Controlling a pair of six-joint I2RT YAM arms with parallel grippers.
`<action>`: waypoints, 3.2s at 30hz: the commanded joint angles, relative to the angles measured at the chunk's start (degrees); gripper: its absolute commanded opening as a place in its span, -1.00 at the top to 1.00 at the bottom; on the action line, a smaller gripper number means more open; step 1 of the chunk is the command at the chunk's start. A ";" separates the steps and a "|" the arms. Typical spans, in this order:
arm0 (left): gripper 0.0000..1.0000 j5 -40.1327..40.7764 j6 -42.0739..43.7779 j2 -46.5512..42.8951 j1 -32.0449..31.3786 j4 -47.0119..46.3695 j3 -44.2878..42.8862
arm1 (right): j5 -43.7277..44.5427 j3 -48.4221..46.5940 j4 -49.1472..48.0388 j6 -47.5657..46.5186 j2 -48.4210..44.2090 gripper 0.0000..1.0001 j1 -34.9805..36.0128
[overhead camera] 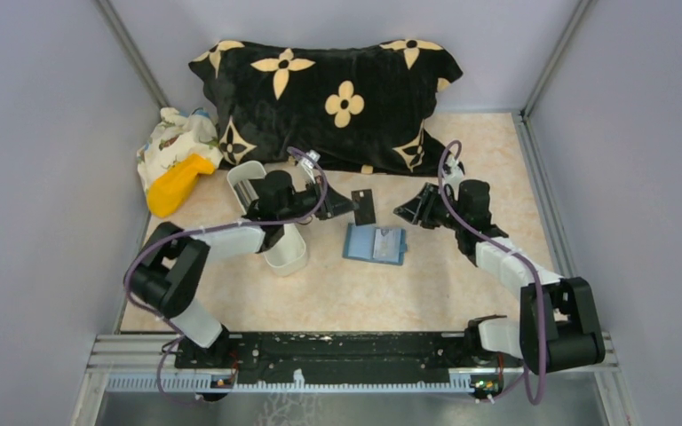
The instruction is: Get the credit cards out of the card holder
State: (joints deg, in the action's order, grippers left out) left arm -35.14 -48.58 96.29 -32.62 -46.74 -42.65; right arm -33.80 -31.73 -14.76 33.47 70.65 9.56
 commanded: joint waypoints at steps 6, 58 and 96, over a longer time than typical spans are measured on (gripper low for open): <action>1.00 21.60 4.47 -14.14 9.95 38.64 -6.31 | 1.24 4.52 -8.39 0.11 5.21 0.21 -0.26; 1.00 33.07 3.25 -5.81 32.47 36.01 -4.33 | -8.21 6.55 -16.95 2.43 8.89 0.23 -0.16; 0.47 39.42 7.10 -16.87 25.81 35.17 -4.65 | -6.89 4.75 -13.13 -0.06 8.61 -0.01 -0.17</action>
State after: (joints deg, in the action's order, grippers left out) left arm 3.42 -44.16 83.00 -3.84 -9.30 -47.00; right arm -41.01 -25.15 -28.32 35.73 81.45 9.58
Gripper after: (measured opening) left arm 0.260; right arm 0.487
